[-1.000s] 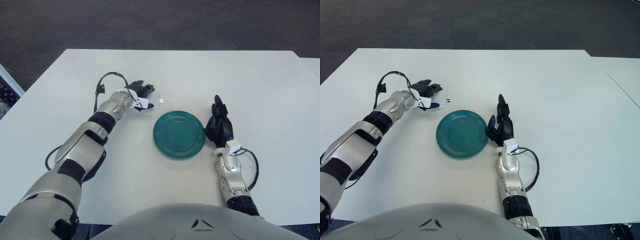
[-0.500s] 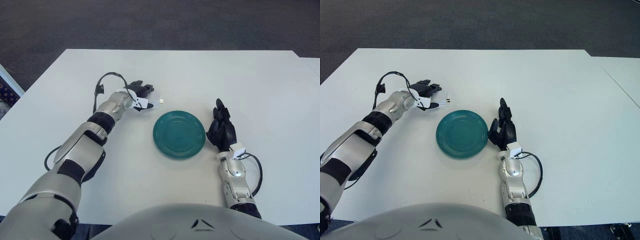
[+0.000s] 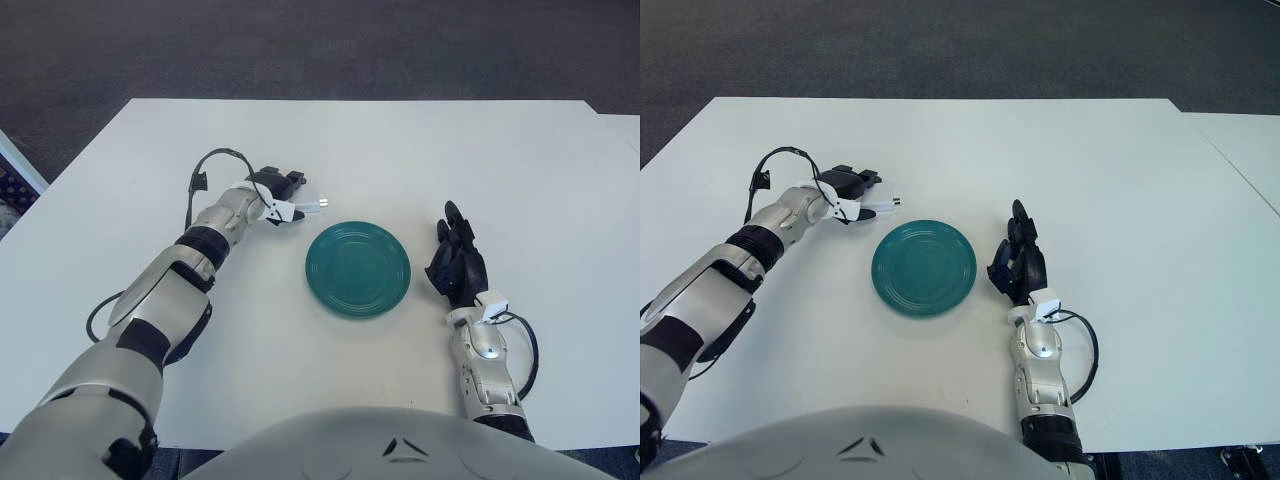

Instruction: Put the charger into the plate.

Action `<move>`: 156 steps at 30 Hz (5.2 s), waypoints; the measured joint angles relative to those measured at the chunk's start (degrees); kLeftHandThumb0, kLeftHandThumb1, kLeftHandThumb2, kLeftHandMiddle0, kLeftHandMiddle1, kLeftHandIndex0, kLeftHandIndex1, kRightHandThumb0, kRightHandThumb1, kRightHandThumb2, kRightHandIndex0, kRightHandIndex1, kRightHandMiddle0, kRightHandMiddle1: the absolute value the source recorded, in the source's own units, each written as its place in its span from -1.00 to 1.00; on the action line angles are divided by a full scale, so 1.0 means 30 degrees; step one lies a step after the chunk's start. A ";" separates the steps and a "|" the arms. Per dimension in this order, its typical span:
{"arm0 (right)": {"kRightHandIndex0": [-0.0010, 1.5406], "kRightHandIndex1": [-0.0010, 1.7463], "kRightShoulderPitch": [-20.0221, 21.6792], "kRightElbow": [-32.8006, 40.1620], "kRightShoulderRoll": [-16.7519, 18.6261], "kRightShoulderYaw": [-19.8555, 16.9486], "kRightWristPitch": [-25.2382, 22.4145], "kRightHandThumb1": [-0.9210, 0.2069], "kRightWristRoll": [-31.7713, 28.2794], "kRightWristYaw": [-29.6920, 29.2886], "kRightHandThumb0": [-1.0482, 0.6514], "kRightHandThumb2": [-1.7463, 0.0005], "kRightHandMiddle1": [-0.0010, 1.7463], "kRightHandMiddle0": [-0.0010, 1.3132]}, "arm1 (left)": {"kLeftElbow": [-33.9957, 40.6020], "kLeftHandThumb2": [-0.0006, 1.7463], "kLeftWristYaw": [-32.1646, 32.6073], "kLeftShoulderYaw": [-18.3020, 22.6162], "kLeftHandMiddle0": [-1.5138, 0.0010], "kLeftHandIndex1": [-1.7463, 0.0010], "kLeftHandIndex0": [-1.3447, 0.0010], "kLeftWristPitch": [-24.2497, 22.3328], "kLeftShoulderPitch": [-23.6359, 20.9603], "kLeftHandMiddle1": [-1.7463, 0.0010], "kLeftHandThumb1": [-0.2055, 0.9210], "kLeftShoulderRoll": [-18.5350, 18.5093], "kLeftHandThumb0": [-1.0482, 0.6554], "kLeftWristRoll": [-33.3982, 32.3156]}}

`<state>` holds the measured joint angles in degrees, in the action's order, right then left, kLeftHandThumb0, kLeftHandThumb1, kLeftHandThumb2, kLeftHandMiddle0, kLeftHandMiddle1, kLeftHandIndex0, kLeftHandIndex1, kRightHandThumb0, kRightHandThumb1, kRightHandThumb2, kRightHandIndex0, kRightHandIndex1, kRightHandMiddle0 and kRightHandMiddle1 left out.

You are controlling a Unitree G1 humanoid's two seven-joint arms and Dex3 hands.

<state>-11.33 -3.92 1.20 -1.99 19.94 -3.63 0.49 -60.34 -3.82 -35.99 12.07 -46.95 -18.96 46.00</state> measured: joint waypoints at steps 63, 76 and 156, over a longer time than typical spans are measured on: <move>-0.84 -0.99 -0.6554 1.4034 0.0529 0.0472 -0.7345 -1.00 -0.5054 0.0564 -0.91 -0.18 -0.59 -1.00 | -0.4501 0.08 0.7863 -0.2991 0.02 -1.00 0.41 -0.0870 -0.0835 -1.00 0.44 0.2105 -0.24 0.1025; -0.85 -1.00 -0.6319 1.4038 0.1263 0.0703 -0.6593 -1.00 -0.4662 0.0227 -0.91 -0.20 -0.62 -1.00 | -0.4696 0.04 0.7978 -0.2414 0.06 -1.00 0.44 -0.1282 -0.0874 -1.00 0.49 0.2462 -0.23 0.0557; -0.90 -1.00 -0.4755 1.2696 0.0224 0.1053 -0.6403 -1.00 0.0016 -0.0246 -0.96 -0.19 -0.76 -1.00 | 2.2638 0.44 -0.3717 0.3894 -0.44 -1.00 0.14 -0.5105 0.6528 -1.00 0.00 -0.1160 -0.31 -0.1718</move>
<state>-25.60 34.16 1.87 1.17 0.74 -3.58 -0.25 7.57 -14.98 -24.30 -3.24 -27.37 -22.43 40.84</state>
